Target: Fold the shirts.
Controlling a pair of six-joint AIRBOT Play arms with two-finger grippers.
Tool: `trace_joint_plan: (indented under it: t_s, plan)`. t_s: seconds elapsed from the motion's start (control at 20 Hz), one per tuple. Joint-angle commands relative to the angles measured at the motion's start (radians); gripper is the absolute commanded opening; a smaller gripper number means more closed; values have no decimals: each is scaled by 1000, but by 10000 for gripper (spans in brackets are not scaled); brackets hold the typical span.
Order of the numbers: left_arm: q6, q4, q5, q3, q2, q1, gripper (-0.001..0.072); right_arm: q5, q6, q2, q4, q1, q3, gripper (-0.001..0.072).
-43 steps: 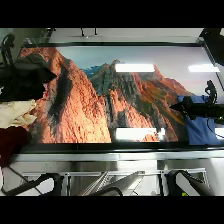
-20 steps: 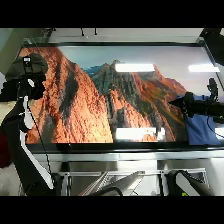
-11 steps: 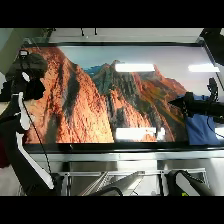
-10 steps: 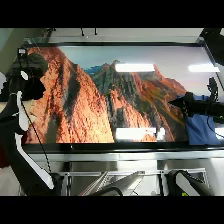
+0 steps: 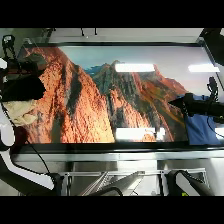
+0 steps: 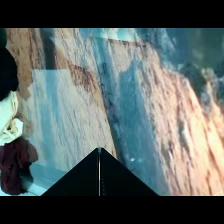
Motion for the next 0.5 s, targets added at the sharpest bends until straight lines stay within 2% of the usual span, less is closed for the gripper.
trace_joint_plan:
  t_s: [0.0,0.25,0.45]
  plan:
    - [16,-145,-124,-34,150,-77,11,5,-21,-1,0,1,0,24]
    - [6,-306,-149,11,336,-247,11,2,-19,-1,4,0,0,23]
    - [-40,-302,-332,-54,396,-412,11,-21,-19,-1,4,0,0,24]
